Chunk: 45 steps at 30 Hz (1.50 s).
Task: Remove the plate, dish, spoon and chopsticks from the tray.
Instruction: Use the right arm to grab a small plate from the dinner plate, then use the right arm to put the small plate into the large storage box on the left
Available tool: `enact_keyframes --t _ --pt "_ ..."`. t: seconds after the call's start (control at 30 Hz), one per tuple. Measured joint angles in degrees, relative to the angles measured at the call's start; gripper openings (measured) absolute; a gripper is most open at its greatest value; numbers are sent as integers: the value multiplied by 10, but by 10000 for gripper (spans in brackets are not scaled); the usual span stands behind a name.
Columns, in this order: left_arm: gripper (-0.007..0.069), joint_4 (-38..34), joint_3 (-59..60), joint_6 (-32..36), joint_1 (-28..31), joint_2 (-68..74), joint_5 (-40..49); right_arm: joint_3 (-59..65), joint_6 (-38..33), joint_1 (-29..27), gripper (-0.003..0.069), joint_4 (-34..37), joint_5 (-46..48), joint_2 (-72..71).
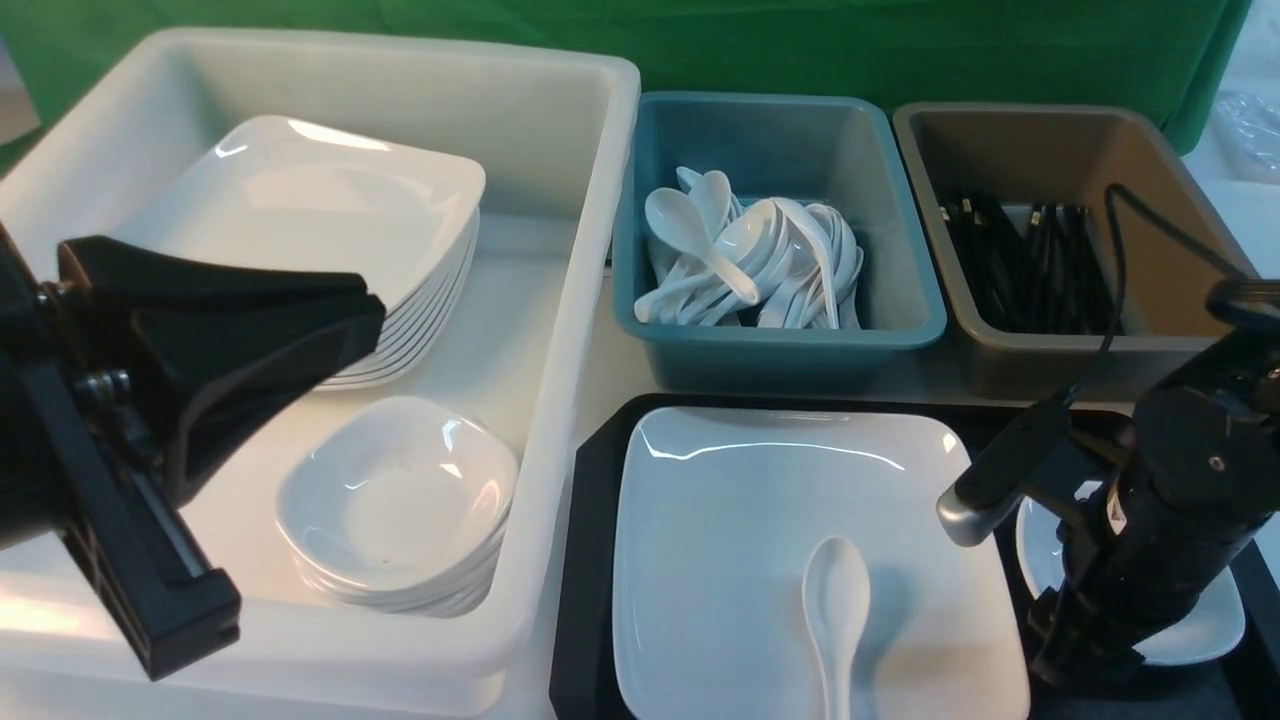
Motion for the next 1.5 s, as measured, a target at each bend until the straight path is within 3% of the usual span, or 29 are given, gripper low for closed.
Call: enact_keyframes --t 0.17,0.37,0.53,0.67,0.8,0.97,1.03,1.23,1.3,1.5 --pt "21 0 0 -4 0 0 4 -1 0 0 484 -22 -29 26" --pt "21 -2 0 -5 0 0 11 -1 0 0 288 -22 -43 33" --pt "21 -2 0 -5 0 0 25 -5 2 2 202 -11 -30 8" --pt "21 -2 0 -5 0 0 30 -19 22 14 76 0 18 -53" --pt "21 3 0 -21 0 0 25 -59 77 54 62 18 87 -141" --pt "21 55 -14 -121 0 -5 13 -151 110 154 62 37 96 -202" --pt "21 144 -40 -222 0 -32 36 -233 107 244 62 44 73 -191" --pt "21 422 -86 -492 0 -158 107 -404 60 369 62 50 55 -69" --pt "21 475 -87 -532 0 -200 137 -453 41 394 62 50 55 -15" --pt "21 507 -87 -568 0 -255 211 -574 3 432 62 54 58 148"
